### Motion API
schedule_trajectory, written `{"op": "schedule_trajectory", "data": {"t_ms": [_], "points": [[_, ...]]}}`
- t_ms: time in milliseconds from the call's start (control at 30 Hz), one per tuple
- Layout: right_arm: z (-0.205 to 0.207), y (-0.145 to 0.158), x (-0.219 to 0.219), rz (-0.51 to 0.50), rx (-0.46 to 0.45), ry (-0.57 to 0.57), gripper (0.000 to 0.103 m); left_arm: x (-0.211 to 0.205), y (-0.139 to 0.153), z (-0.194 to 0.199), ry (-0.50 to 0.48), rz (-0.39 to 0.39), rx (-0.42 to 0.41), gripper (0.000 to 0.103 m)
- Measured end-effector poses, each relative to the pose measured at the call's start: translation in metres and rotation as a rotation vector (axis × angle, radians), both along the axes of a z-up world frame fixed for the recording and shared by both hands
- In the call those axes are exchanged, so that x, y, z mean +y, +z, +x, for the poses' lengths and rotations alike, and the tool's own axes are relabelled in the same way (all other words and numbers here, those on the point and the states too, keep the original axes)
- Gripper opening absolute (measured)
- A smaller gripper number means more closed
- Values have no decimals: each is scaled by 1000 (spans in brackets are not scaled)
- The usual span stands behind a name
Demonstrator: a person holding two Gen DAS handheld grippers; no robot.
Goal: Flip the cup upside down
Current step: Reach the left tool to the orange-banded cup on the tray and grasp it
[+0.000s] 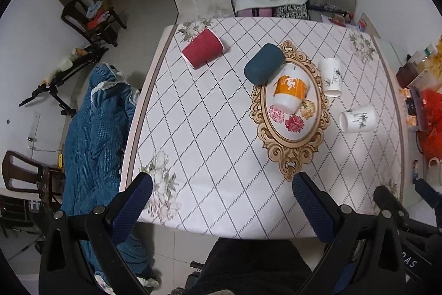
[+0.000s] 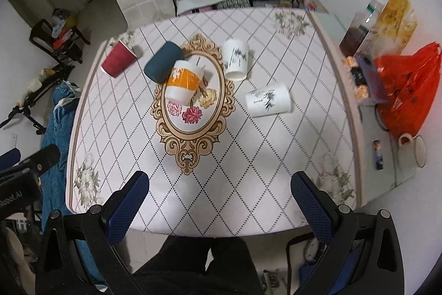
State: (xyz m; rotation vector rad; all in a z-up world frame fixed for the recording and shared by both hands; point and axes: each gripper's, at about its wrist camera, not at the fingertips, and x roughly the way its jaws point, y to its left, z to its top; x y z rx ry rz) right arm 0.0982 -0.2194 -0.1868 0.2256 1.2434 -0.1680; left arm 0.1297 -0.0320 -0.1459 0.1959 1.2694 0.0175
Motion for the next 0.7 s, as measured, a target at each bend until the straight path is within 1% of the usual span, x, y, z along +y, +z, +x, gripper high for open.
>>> {"op": "schedule_trajectory", "data": {"t_ms": [300, 500, 700], "points": [[58, -68, 3, 13, 135, -61, 103, -2, -46, 80, -65, 48, 74, 103], [85, -125, 3, -6, 257, -92, 103, -28, -82, 134, -188, 94, 122, 103], [102, -171, -4, 17, 340, -135, 103, -68, -117, 179, -301, 77, 199, 103]]}}
